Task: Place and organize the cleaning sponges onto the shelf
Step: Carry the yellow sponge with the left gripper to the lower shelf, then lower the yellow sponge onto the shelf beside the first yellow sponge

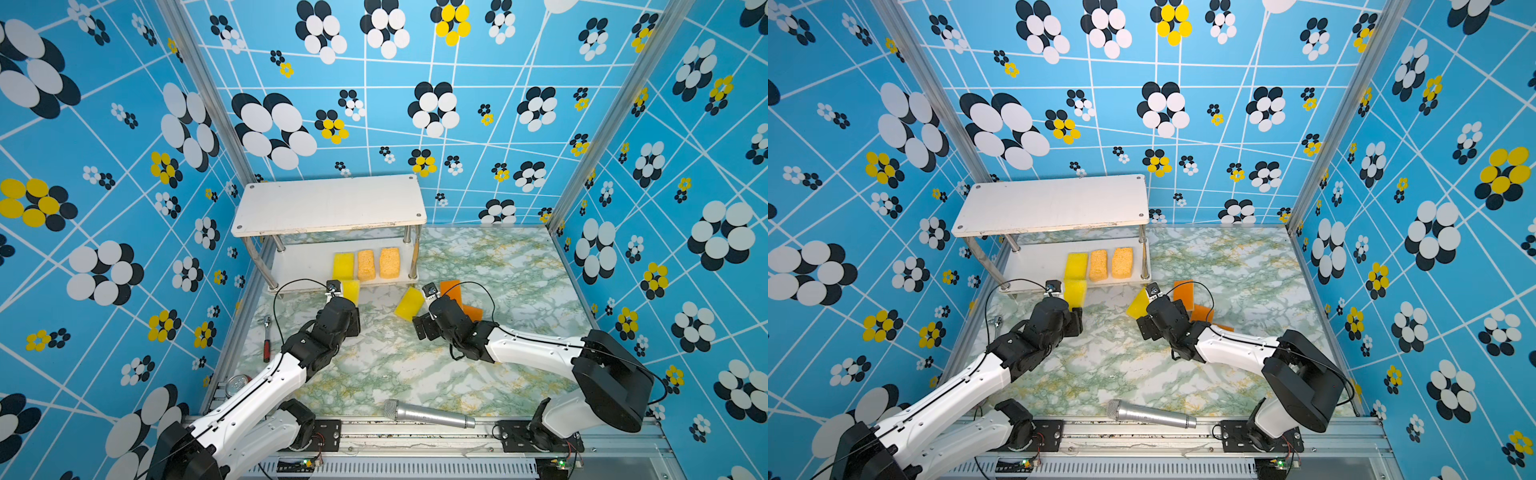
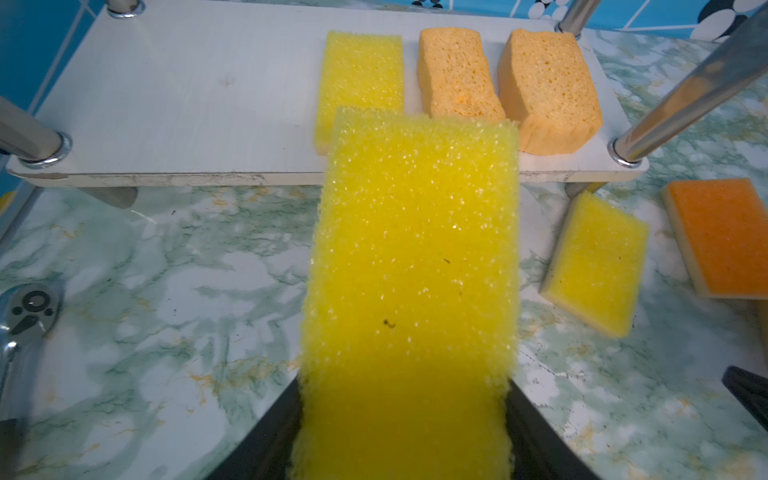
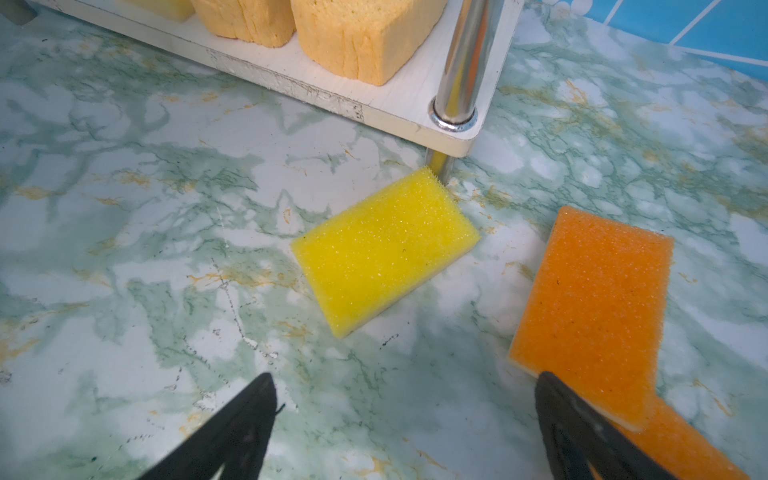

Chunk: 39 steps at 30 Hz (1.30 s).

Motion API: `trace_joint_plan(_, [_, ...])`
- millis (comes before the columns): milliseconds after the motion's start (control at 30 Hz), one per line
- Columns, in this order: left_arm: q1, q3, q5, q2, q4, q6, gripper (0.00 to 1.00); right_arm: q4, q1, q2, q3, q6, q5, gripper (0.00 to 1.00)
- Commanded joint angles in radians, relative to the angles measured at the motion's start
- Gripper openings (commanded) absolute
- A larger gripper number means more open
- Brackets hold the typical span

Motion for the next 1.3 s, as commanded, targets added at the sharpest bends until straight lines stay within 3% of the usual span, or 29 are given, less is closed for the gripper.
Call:
trace_joint_plan(0, [0.045,0.045,0.014,-0.019,-0.019,0.049,0.63,0.014,-0.006,0.004,-0.02,0.008,-0.007,0.99])
trace_joint_plan(333, [0.236,0.116,0.161,0.03,0.029,0.202,0.65,0.015,-0.012,0.003,-0.018,0.006,-0.013,0.99])
trace_joint_plan(567, [0.36,0.133,0.267,0.096,0.113,0.237,0.65,0.022,-0.015,0.002,-0.022,0.007,-0.014,0.99])
trace_joint_plan(933, [0.481,0.154,0.346,0.234,0.198,0.294,0.65,0.037,-0.017,-0.014,-0.052,0.013,-0.005,0.99])
trace_joint_plan(1267, [0.513,0.155,0.331,0.307,0.283,0.331,0.65,0.048,-0.023,-0.021,-0.06,0.014,-0.008,0.99])
